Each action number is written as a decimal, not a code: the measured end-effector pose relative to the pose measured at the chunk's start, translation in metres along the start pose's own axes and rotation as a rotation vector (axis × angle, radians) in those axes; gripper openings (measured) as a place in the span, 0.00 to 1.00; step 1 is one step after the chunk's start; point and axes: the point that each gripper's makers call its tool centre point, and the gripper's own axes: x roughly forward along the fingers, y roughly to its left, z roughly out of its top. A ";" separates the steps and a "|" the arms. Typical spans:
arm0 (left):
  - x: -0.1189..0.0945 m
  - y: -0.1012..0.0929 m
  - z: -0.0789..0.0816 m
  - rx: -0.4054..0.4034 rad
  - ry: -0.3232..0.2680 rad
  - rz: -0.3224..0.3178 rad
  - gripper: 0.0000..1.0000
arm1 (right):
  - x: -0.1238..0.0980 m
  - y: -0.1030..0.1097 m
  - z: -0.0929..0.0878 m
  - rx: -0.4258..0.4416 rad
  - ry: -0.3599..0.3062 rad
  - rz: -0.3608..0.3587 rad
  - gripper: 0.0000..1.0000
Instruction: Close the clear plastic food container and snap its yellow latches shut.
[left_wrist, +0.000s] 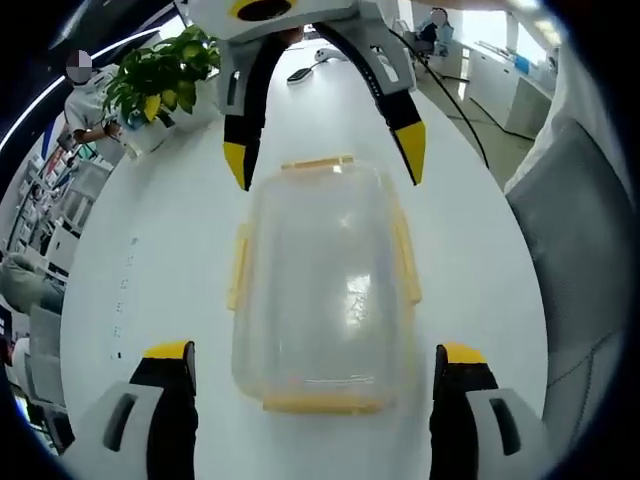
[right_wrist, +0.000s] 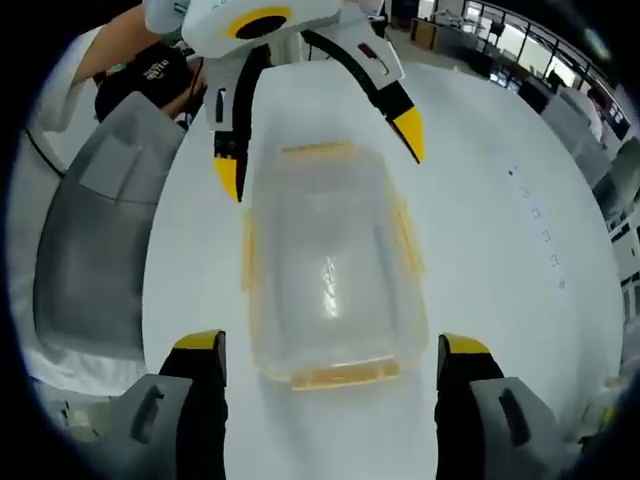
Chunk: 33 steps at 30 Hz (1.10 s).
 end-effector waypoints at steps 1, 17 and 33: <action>0.001 0.000 0.000 0.000 -0.001 -0.005 0.96 | 0.000 0.000 0.000 0.003 -0.004 0.000 0.83; 0.012 -0.008 -0.010 -0.033 0.039 -0.075 0.92 | 0.008 -0.001 -0.010 -0.049 0.043 0.003 0.79; 0.024 -0.011 -0.023 0.104 0.093 -0.088 0.88 | 0.017 -0.001 -0.022 -0.084 0.096 0.010 0.75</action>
